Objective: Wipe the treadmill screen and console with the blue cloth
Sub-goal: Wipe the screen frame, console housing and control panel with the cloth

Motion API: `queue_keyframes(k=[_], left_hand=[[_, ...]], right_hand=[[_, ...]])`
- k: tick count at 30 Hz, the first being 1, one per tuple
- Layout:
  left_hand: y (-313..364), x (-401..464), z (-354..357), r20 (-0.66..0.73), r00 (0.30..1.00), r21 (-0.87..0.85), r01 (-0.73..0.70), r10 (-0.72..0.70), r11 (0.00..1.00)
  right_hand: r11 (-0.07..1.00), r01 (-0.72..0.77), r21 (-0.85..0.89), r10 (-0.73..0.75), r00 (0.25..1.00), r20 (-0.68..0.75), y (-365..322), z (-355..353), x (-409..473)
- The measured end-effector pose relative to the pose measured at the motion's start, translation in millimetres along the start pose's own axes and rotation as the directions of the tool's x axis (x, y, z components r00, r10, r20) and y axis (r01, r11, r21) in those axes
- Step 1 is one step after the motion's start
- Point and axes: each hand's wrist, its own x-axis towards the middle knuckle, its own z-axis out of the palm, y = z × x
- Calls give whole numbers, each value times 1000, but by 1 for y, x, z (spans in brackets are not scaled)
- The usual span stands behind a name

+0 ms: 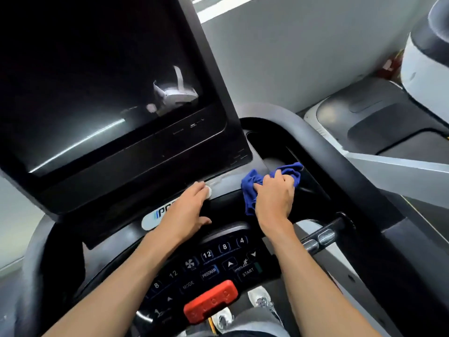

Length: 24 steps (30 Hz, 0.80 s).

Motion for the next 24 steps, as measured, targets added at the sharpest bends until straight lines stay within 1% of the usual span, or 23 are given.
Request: queue_keyframes(k=[2, 3, 5, 6, 7, 8, 9, 10, 11, 12, 13, 15, 17, 19, 22, 23, 24], left_hand=[[-1, -6, 3, -52, 998, -23, 41, -42, 999], [-2, -8, 5, -70, 996, -22, 57, -59, 998], [-5, -13, 9, -87, 993, -2, 79, -79, 997], [-7, -15, 10, -91, 992, 1, 88, -87, 996], [-8, -19, 10, -89, 991, -7, 104, -104, 995], [-11, -23, 9, -86, 988, -25, 130, -131, 991], [-14, -29, 9, -93, 982, -43, 160, -164, 986], [-19, -35, 8, -104, 976, -54, 189, -193, 981], [-24, -41, 7, -109, 969, -60, 218, -223, 974], [-29, -47, 7, -115, 961, -65, 246, -252, 967], [-33, -54, 7, -122, 951, -82, 277, -285, 957], [-42, -68, 7, -140, 925, -128, 336, -352, 933], [-49, -82, 5, -156, 899, -152, 388, -410, 909], [-59, -98, 3, -166, 867, -162, 446, -469, 881], [-71, -127, 1, -168, 828, -171, 510, -535, 843], [-74, -137, 0, -176, 817, -168, 525, -549, 835], [-76, -148, -1, -187, 804, -167, 541, -565, 825]], right_hand=[[984, 157, 85, -158, 987, 10, -16, 7, -10], [958, 254, 131, -258, 966, 12, -25, 9, -16], [883, 442, 157, -447, 894, 1, -34, 12, -20], [869, 468, 160, -477, 879, 17, -31, 7, -16], [884, 438, 164, -448, 894, 30, -25, 6, -8], [916, 379, 130, -387, 921, 39, -19, 8, 2], [950, 306, 65, -310, 949, 53, -16, 9, 12], [964, 264, -38, -260, 962, 79, -18, 12, 19], [961, 252, -113, -240, 965, 109, -26, 14, 20], [948, 280, -151, -259, 955, 144, -39, 14, 17], [925, 338, -174, -314, 937, 151, -57, 15, 9], [852, 477, -214, -446, 877, 177, -90, 15, -16], [810, 552, -198, -522, 832, 187, -117, 11, -39], [758, 635, -151, -600, 769, 221, -144, 14, -62], [614, 789, -23, -754, 595, 280, -176, 21, -94], [581, 813, 19, -783, 553, 286, -183, 24, -102], [563, 826, 44, -798, 529, 289, -188, 26, -108]])
